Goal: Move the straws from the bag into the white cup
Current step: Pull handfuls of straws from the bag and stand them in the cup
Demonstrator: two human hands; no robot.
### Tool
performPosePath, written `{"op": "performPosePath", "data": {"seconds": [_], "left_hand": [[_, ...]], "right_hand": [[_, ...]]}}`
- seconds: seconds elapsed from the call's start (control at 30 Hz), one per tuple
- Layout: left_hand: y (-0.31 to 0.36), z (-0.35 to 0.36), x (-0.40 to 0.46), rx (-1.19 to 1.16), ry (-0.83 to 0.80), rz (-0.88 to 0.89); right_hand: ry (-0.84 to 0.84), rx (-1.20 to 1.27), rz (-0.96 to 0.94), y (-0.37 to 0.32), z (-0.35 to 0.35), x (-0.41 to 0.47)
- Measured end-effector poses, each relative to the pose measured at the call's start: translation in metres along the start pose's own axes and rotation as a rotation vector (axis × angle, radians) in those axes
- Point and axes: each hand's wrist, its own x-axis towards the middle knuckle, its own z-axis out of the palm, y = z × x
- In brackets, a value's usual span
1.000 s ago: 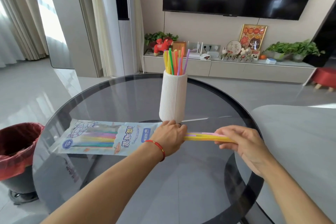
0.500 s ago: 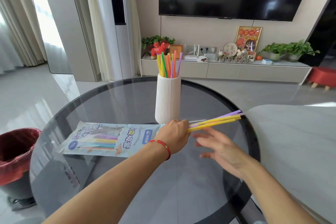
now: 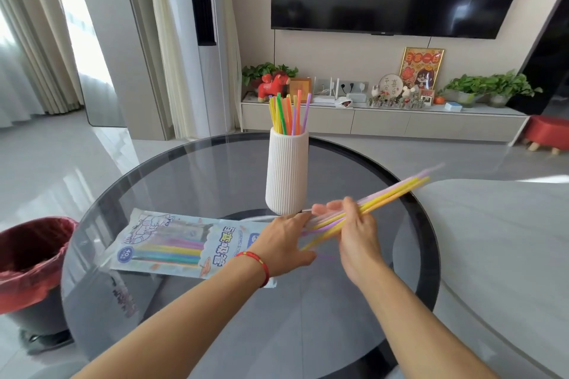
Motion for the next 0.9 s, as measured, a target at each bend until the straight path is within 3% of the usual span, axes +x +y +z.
{"op": "performPosePath", "data": {"seconds": [0.23, 0.43, 0.7, 0.9], "left_hand": [[-0.03, -0.004, -0.025, -0.021, -0.084, -0.031], [-0.051, -0.009, -0.039, 0.012, -0.06, -0.066], [-0.062, -0.003, -0.05, 0.002, 0.012, -0.04], [-0.064, 0.0, -0.05, -0.032, 0.052, -0.016]], "right_hand": [[0.033, 0.184, -0.023, -0.033, -0.026, 0.014], [0.063, 0.202, -0.184, -0.072, -0.027, 0.021], [-0.018, -0.174, -0.411, -0.107, 0.008, 0.02], [-0.084, -0.371, -0.439, -0.076, 0.042, 0.018]]}}
